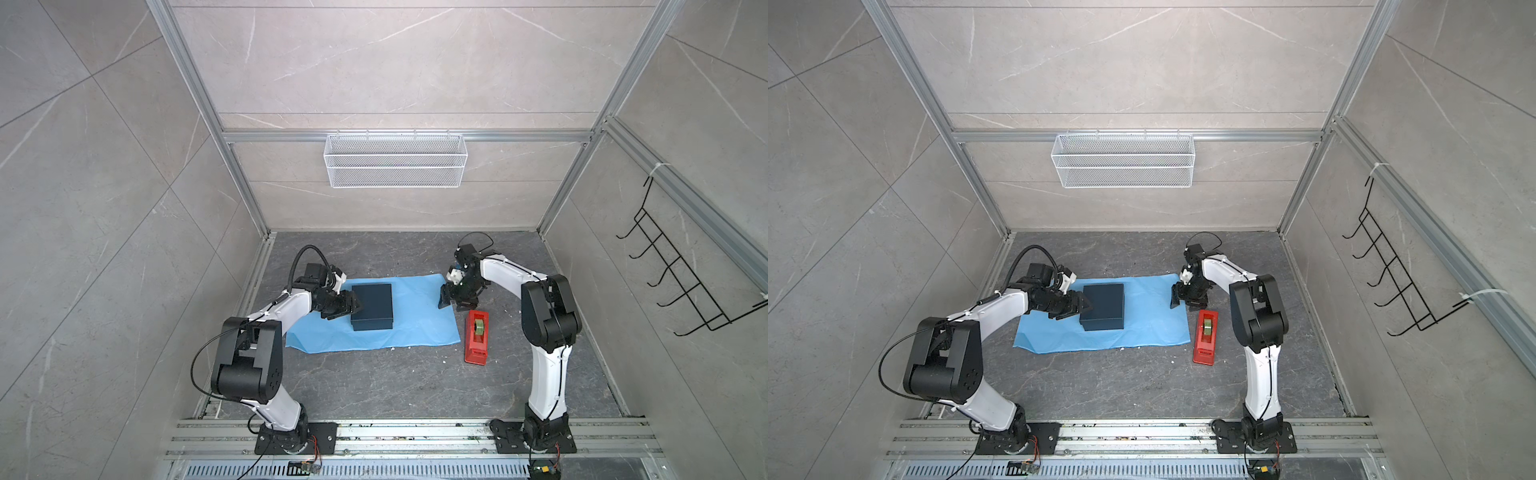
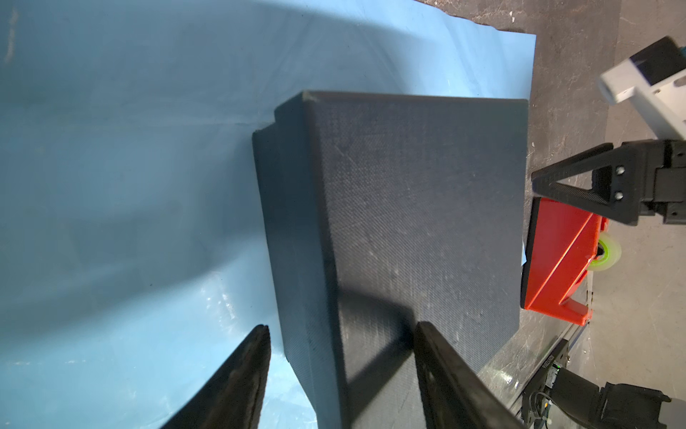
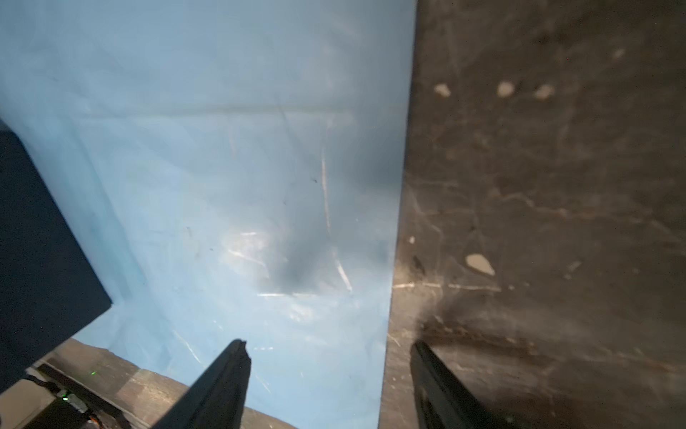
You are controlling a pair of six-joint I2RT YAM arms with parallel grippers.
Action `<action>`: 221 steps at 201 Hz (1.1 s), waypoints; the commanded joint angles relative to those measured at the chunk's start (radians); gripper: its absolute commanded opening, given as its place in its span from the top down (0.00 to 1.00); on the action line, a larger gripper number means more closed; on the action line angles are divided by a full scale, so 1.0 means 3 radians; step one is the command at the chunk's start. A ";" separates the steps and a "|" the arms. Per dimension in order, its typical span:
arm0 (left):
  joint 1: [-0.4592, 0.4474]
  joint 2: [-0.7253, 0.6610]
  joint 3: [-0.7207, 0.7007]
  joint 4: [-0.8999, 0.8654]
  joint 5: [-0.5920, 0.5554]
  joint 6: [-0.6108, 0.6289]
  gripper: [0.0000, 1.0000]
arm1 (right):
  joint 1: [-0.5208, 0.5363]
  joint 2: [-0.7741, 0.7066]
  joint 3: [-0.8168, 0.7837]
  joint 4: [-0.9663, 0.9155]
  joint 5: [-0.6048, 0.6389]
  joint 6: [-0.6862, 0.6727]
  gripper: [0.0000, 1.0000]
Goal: Wrap a gift box in wrapping paper
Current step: Move the cutter to the bottom-right of the table.
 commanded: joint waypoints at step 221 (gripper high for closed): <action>-0.0011 -0.0014 0.0054 -0.0130 -0.0140 0.0071 0.36 | 0.0305 -0.0350 -0.0710 0.1803 -0.1654 0.0880 0.30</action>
